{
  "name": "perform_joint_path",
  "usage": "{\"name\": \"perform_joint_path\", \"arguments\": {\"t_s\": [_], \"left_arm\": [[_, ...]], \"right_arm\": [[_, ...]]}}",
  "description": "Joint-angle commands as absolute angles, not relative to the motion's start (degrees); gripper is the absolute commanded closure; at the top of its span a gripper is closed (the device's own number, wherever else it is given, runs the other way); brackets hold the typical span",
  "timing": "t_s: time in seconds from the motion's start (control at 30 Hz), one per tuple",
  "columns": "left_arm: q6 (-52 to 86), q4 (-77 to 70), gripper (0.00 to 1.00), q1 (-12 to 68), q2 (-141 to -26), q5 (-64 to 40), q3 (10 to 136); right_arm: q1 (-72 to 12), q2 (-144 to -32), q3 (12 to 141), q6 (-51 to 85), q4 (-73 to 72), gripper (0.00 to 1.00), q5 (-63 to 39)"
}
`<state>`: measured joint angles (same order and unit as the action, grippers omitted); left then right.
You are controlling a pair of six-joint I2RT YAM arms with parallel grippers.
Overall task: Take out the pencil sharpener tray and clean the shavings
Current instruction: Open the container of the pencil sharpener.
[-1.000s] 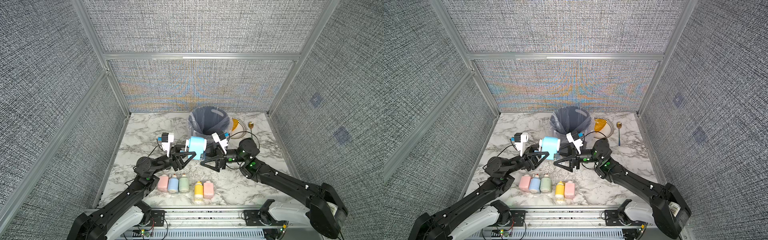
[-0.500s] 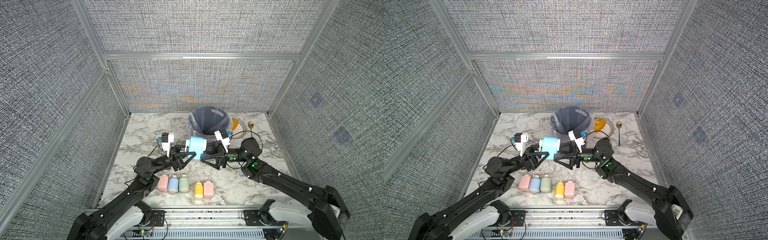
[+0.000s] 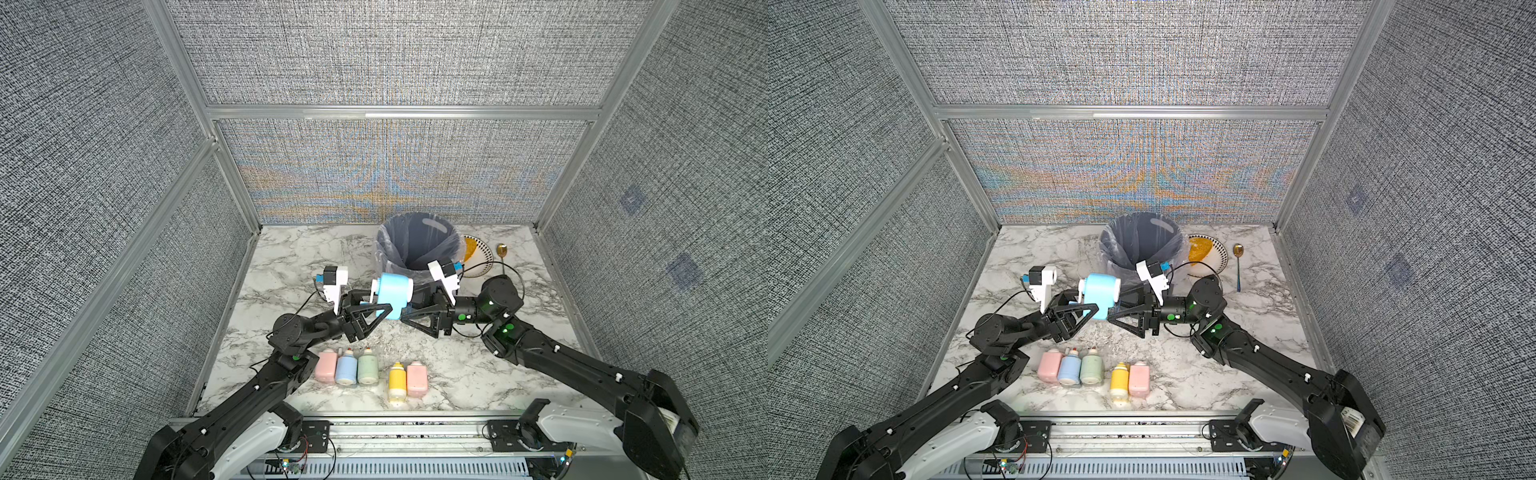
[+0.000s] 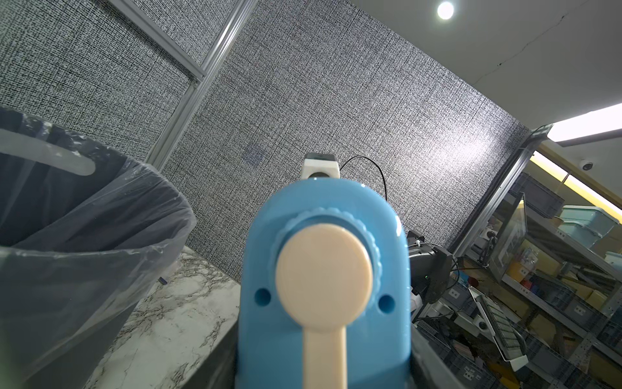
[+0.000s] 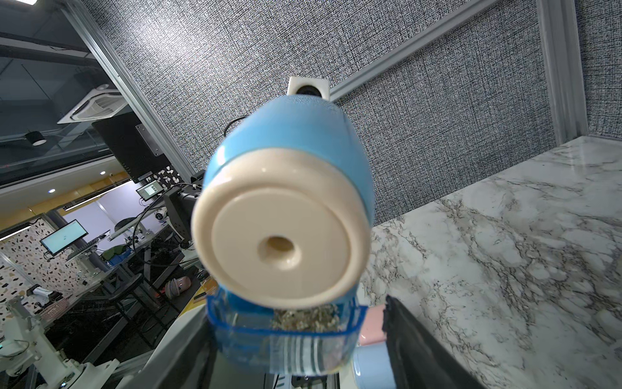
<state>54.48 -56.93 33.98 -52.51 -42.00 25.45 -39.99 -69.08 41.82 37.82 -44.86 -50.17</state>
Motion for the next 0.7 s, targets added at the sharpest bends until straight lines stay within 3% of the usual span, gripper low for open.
{"name": "perform_joint_path", "arguments": {"t_s": [0.0, 0.37, 0.67], "left_arm": [[54.6, -59.6, 0.84, 33.9, -52.3, -41.8, 25.5], [54.5, -59.4, 0.84, 33.9, -52.6, -42.0, 25.8], [54.5, -59.3, 0.84, 33.9, -52.9, -42.1, 25.7]], "right_arm": [[-39.9, -68.7, 42.4, 37.8, -45.9, 0.18, -50.4], [-39.6, -68.7, 42.5, 38.2, -46.5, 0.22, -50.6], [-39.7, -69.1, 42.7, 38.9, -47.4, 0.33, -51.0]]}}
